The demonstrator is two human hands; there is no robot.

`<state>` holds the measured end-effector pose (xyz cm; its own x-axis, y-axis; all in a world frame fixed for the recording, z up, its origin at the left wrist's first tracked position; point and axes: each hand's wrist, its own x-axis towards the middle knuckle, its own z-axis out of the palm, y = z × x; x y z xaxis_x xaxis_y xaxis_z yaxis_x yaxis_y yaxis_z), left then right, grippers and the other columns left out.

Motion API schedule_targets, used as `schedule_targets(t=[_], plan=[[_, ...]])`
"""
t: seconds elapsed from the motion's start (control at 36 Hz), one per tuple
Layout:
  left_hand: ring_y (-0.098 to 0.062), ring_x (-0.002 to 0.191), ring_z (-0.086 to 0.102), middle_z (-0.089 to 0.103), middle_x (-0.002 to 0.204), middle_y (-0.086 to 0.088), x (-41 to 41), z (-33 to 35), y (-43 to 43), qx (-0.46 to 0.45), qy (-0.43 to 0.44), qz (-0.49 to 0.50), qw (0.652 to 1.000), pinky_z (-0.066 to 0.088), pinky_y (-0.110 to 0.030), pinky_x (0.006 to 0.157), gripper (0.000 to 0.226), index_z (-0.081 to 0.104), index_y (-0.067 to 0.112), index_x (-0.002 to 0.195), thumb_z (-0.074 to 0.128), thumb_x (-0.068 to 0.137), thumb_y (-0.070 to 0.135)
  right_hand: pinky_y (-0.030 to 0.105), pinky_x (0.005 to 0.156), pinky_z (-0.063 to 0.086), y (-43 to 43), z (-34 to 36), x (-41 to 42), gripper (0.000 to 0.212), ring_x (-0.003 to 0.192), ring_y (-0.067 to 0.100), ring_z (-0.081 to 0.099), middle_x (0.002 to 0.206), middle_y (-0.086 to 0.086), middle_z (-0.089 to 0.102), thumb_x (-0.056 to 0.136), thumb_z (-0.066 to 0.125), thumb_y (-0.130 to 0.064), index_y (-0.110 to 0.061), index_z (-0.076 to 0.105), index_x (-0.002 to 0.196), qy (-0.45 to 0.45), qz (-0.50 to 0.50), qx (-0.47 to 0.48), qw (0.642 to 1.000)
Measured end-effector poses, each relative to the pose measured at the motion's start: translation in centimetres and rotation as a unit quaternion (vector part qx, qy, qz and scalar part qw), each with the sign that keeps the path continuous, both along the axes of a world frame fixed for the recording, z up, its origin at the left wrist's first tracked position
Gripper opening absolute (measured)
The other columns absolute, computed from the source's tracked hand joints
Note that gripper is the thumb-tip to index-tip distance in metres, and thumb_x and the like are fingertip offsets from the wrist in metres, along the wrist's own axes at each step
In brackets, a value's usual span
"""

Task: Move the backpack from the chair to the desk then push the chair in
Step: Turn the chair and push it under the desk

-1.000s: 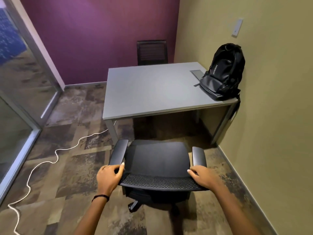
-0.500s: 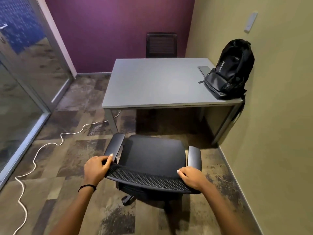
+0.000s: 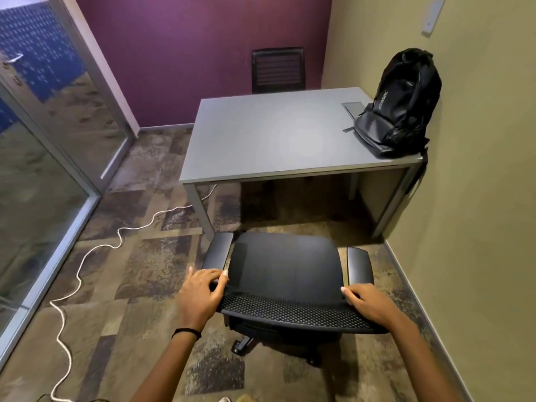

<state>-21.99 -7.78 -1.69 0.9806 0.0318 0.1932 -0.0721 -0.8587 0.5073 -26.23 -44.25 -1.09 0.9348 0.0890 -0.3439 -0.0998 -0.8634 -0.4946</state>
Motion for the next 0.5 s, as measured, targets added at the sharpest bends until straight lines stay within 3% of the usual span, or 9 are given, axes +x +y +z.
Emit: schedule_targets(t=[0.19, 0.31, 0.5], plan=[[-0.016, 0.069, 0.063, 0.072, 0.074, 0.003, 0.2, -0.5, -1.9, 0.011, 0.004, -0.014, 1.000, 0.043, -0.041, 0.098, 0.049, 0.071, 0.020, 0.073, 0.034, 0.087, 0.049, 0.015, 0.050, 0.028, -1.6, -0.2, -2.3, 0.033, 0.061, 0.004, 0.052, 0.066, -0.004, 0.056, 0.095, 0.044, -0.035, -0.019, 0.060, 0.071, -0.090, -0.111, -0.024, 0.989], [-0.014, 0.067, 0.060, 0.073, 0.073, 0.003, -0.2, -0.6, -2.4, 0.027, -0.001, -0.021, 0.999, 0.053, -0.036, 0.072, 0.049, 0.072, 0.019, 0.071, 0.034, 0.088, 0.045, 0.013, 0.049, 0.023, -1.2, -0.5, -3.6, 0.031, 0.055, -0.001, 0.046, 0.057, -0.010, 0.046, 0.092, 0.048, -0.040, -0.025, 0.054, 0.065, -0.132, -0.127, -0.045, 0.982], [-0.010, 0.081, 0.062, 0.073, 0.086, 0.009, 0.6, -0.8, -2.2, 0.118, 0.061, -0.143, 0.981, 0.043, -0.032, 0.091, 0.057, 0.071, 0.028, 0.088, 0.020, 0.085, 0.054, 0.011, 0.046, 0.022, -1.7, -0.4, -3.9, 0.028, 0.052, -0.002, 0.045, 0.054, -0.014, 0.044, 0.090, 0.054, -0.036, -0.028, 0.051, 0.063, -0.172, -0.154, -0.036, 0.972]])
